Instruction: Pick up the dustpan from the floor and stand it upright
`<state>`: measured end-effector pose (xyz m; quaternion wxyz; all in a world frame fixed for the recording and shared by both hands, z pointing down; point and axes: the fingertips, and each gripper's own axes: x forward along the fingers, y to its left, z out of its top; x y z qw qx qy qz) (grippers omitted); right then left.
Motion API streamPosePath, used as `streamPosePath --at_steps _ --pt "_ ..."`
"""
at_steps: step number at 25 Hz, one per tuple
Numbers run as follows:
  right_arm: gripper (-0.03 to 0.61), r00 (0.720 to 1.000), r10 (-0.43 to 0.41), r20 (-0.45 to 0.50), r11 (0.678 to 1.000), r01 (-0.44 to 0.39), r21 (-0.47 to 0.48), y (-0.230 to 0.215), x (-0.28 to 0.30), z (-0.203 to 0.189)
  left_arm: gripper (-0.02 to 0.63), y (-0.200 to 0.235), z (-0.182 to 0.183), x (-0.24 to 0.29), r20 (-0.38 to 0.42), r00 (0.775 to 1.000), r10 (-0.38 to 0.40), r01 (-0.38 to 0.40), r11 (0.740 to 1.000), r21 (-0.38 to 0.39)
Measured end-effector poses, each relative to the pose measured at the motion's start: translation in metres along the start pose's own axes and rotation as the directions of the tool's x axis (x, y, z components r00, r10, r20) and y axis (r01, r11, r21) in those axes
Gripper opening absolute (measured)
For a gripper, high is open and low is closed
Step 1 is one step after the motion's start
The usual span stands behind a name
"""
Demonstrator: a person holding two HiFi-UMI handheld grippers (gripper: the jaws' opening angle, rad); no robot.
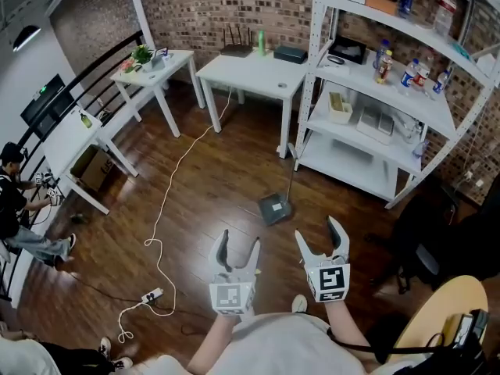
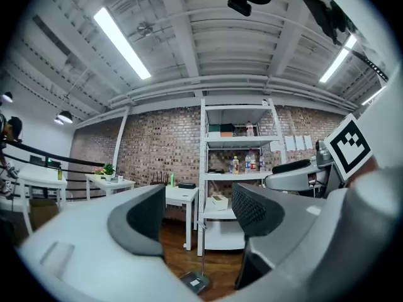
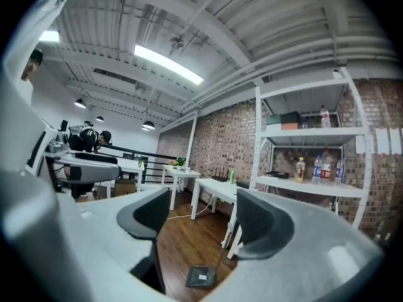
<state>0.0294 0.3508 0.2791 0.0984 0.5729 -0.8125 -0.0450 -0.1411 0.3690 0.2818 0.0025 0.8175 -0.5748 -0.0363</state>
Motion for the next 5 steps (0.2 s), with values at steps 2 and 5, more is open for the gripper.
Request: streamPosePath --at_steps 2,5 --pt "0.316 1.000 0.000 0.000 1.000 0.000 0.005 0.010 0.000 0.001 0.334 0.007 0.005 -0.002 0.010 1.000 -0.007 0.007 1.000 0.002" --pt "0.310 1.000 0.004 0.000 1.000 -0.004 0.016 0.024 0.004 0.004 0.334 0.018 0.015 -0.001 0.025 1.000 -0.018 0.017 0.999 0.029"
